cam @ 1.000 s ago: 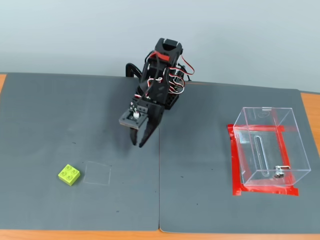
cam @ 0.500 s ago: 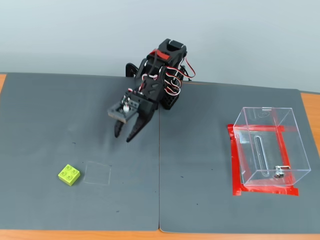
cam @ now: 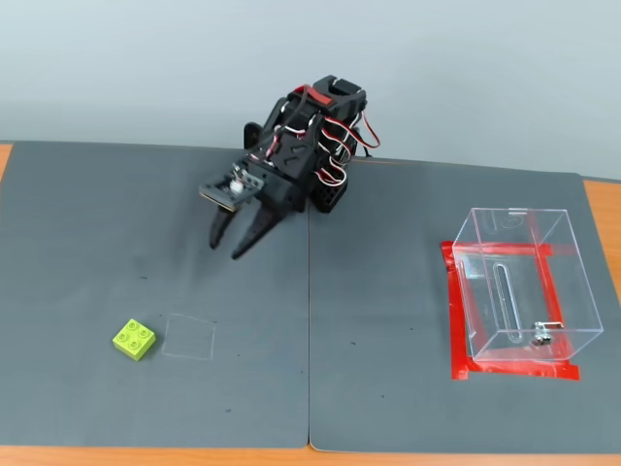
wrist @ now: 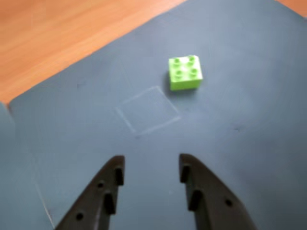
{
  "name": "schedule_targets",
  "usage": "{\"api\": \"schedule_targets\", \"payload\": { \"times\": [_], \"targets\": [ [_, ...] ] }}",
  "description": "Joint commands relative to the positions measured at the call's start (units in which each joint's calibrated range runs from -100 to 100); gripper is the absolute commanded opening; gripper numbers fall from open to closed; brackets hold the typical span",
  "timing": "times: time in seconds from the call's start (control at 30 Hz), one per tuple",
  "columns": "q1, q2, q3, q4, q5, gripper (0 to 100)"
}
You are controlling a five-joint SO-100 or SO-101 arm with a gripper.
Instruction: Pick the green lego block and place it into the transparent box
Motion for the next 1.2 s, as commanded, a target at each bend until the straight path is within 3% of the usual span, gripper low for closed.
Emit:
{"api": "schedule_targets", "payload": {
  "times": [0.0,0.23,0.5,0.7,0.93,1.17],
  "targets": [
    [5.1,14.06,-7.72,0.65,-0.17,14],
    [5.7,38.65,-24.0,0.13,-0.33,14],
    [7.49,51.11,-35.67,-1.26,0.56,14],
    [9.13,58.15,-38.84,-9.07,8.32,15],
    [8.9,67.73,-45.62,-12.37,15.04,39],
    [8.68,77.48,-52.49,-14.36,17.96,42]
  ]
}}
